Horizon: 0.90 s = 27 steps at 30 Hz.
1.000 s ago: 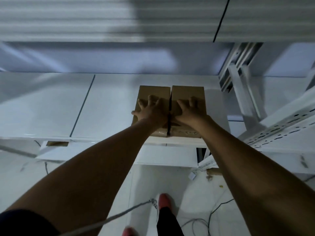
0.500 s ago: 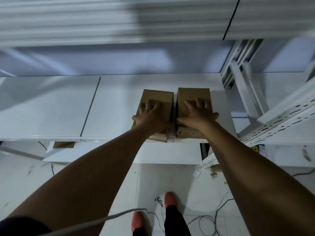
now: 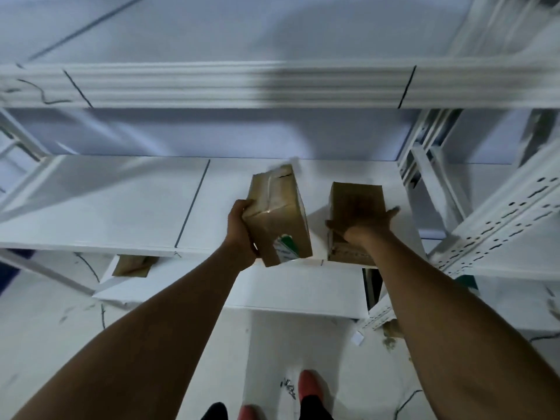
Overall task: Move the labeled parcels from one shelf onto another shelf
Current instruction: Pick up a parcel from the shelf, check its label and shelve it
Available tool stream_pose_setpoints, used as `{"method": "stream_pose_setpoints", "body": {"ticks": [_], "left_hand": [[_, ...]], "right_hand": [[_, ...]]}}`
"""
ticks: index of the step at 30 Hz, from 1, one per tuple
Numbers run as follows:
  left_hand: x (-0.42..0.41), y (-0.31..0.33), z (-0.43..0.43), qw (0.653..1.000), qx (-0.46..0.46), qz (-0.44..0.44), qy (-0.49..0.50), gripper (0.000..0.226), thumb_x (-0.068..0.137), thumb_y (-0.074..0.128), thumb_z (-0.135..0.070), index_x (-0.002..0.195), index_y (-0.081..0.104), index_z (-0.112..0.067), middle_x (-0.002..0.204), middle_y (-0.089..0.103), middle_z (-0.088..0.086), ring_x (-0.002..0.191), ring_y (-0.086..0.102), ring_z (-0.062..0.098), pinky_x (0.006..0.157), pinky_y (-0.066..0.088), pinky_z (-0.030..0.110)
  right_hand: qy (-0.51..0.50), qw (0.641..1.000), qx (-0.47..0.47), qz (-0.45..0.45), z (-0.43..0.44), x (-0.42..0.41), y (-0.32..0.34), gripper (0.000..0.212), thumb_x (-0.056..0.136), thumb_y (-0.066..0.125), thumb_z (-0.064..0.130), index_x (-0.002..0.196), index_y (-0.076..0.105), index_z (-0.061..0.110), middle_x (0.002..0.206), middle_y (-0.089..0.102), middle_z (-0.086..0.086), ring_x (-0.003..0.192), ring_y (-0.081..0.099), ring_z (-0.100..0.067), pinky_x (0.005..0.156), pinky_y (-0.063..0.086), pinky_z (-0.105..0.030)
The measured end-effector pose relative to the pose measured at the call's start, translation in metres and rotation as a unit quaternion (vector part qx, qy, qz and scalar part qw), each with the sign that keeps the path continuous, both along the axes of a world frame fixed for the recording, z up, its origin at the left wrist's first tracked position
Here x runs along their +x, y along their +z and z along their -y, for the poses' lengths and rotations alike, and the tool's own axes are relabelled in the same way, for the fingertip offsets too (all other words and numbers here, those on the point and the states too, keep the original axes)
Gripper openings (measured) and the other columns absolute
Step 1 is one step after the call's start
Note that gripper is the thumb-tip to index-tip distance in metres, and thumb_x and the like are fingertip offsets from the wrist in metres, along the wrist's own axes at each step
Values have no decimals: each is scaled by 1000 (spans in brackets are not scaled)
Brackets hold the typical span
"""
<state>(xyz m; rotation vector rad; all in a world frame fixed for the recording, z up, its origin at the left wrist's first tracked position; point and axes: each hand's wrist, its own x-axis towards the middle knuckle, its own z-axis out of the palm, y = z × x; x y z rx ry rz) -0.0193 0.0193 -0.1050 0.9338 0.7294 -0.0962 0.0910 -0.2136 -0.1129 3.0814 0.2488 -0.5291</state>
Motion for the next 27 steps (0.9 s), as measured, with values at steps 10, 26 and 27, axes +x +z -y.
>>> {"method": "stream_pose_setpoints", "body": {"ticks": [10,26,27], "left_hand": [[-20,4,10,947,-248,197,50,74,100,33,-57,160,51,-19,167,44,26,149,44,51,123,24,71],[-25,45,-40,964,159,158,-145,76,87,62,-72,151,57,-31,143,71,8,132,68,35,107,56,63],[-25,44,-39,961,169,163,-148,75,85,66,-68,149,59,-29,141,72,6,131,68,34,106,57,63]], "right_hand": [[-292,631,657,-291,-84,-40,43,84,72,67,77,137,57,25,136,63,-19,122,62,-42,103,51,-61],[-168,611,765,-115,-70,-53,63,50,85,71,31,134,60,27,121,78,-6,111,75,-36,100,55,-62],[-164,609,768,-112,-71,-56,64,50,88,69,29,137,59,25,122,78,-7,109,75,-35,97,58,-58]]}}
